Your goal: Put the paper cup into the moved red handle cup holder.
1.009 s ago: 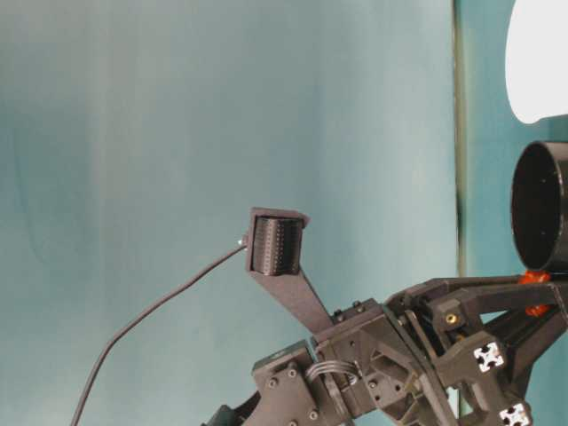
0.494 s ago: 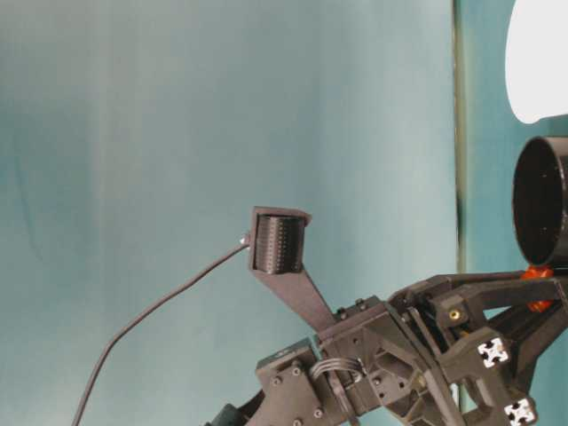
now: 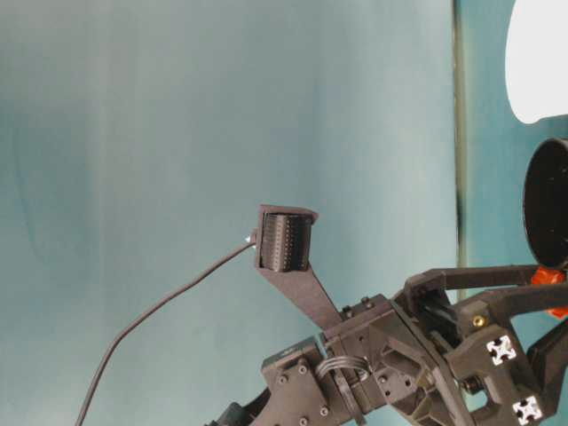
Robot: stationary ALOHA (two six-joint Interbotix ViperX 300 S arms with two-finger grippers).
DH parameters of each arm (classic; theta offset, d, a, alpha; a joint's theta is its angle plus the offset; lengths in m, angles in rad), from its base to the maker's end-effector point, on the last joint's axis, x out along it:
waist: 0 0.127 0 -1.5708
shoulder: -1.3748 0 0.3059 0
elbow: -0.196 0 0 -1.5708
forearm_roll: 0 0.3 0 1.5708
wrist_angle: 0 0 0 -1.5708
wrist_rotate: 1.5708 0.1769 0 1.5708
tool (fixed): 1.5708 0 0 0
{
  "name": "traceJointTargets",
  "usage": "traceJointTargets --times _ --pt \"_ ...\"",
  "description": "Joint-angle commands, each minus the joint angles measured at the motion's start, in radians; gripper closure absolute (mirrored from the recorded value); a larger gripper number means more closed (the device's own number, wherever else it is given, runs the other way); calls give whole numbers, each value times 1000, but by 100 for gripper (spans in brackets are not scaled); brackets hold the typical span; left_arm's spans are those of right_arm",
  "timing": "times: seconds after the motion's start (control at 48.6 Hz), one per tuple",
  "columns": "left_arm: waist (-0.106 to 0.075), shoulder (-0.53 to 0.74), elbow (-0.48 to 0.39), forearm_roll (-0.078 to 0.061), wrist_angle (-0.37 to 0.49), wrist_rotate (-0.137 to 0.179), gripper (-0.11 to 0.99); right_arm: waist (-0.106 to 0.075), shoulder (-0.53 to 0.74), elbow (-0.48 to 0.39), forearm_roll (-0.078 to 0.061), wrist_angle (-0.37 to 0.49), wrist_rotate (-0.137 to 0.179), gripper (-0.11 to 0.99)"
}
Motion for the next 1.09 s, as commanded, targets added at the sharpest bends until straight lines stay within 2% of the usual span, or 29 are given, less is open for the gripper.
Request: traceJointTargets --times 0.0,0.165,0.247,0.412,0.535,0.618,0.7,0.865,1.009,1.071 --pt "-3 -6 -9 2 -8 3 -4 -3 5 -8 2 -5 8 98" --pt "-3 -14 -11 2 3 6 -4 -2 5 -8 3 -6 9 98" --pt "-5 -52 -15 2 40 23 -4 -3 5 -8 2 -5 11 98" --pt "-5 -187 -8 2 144 61 -4 -2 5 -12 3 9 11 98" --pt "-5 -305 9 2 170 81 -4 -6 21 -14 -3 28 9 98" --pt "-6 -374 25 2 170 94 -4 -28 63 -28 -6 69 9 98" --pt "-12 -420 43 2 173 95 -4 -41 126 -63 -11 132 8 98" --pt "-28 -457 86 0 175 92 -4 -81 233 -152 -6 213 11 98" --pt "-29 -471 101 0 175 87 -4 -101 322 -233 -5 290 11 97" --pt "-29 -471 101 2 175 87 -4 -103 357 -262 -6 324 9 96"
